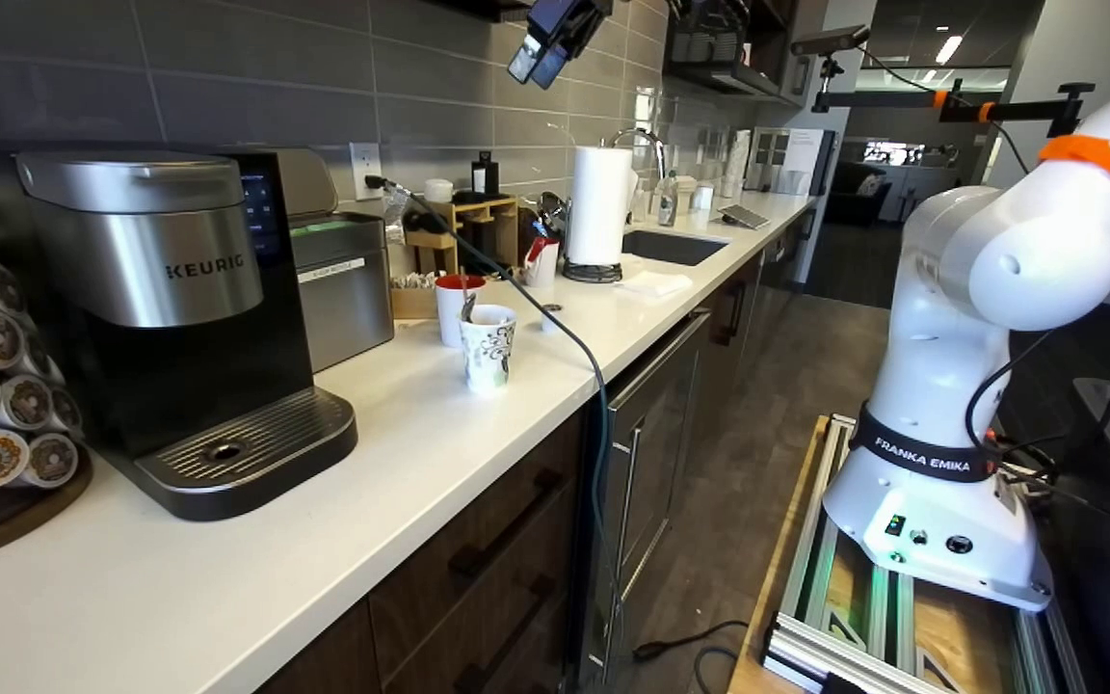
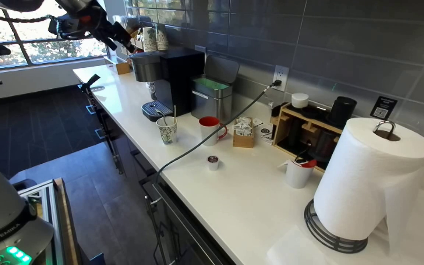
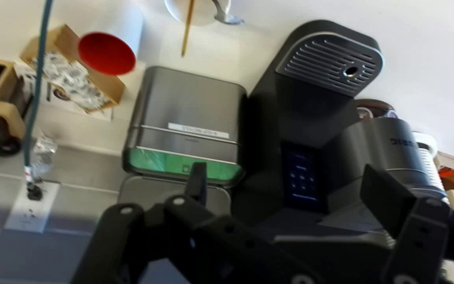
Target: Open the coffeemaker chamber.
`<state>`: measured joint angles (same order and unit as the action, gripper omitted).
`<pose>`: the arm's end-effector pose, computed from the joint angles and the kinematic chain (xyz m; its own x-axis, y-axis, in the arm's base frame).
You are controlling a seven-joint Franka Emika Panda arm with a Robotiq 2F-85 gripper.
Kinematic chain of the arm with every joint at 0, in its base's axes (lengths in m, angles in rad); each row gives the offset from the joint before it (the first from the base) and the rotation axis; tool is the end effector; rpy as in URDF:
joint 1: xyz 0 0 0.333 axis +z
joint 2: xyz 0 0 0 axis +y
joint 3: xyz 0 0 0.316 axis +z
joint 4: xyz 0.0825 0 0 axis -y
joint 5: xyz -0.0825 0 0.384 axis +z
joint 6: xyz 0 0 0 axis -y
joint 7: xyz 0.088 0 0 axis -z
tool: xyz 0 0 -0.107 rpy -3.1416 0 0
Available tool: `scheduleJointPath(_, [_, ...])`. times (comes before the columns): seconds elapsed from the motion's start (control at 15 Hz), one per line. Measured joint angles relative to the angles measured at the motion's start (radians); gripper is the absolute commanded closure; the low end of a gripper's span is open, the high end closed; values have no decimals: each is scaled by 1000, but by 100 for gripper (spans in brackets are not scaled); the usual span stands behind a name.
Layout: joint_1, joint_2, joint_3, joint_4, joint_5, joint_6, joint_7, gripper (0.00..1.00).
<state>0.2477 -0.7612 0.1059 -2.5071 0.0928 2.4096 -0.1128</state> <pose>0.3445 0.1372 0.6012 0.7165 0.3344 0.6122 0.3863 -0.9210 0.0509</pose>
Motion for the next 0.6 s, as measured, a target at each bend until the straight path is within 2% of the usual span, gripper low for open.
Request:
scheduleJointPath(0.27, [99, 69, 39, 7, -9, 178, -88, 0])
scheduleJointPath(0.6, [154, 173, 79, 38, -91, 344, -188, 0])
